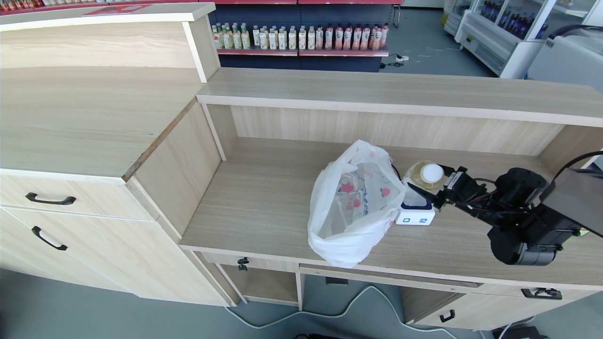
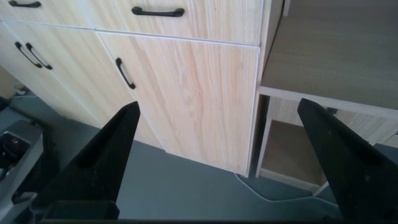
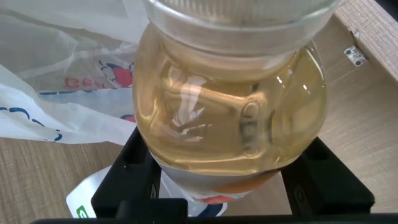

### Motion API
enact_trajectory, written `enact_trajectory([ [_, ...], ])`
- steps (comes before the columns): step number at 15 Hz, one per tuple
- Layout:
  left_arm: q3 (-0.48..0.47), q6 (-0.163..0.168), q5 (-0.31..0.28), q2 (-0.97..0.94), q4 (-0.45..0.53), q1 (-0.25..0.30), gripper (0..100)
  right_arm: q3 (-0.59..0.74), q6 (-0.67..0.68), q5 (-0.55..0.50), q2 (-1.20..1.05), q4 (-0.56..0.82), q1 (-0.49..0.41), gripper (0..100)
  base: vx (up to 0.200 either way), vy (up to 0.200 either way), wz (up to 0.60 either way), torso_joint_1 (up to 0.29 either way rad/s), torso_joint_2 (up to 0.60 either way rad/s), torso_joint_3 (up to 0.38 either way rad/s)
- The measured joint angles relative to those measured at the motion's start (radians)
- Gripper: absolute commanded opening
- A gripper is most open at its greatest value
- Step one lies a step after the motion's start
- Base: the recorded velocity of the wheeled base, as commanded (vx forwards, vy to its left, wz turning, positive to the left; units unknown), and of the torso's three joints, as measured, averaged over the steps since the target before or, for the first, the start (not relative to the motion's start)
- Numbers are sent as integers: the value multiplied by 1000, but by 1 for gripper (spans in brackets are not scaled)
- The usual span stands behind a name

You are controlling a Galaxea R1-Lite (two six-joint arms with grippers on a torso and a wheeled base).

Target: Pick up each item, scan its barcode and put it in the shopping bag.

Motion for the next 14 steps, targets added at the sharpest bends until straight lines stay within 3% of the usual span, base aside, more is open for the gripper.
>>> enact_trajectory([
  [14, 0, 0, 0, 0, 0, 0, 100, 10, -2, 6, 18, 0, 0, 0, 0, 0, 0, 0, 0, 0],
])
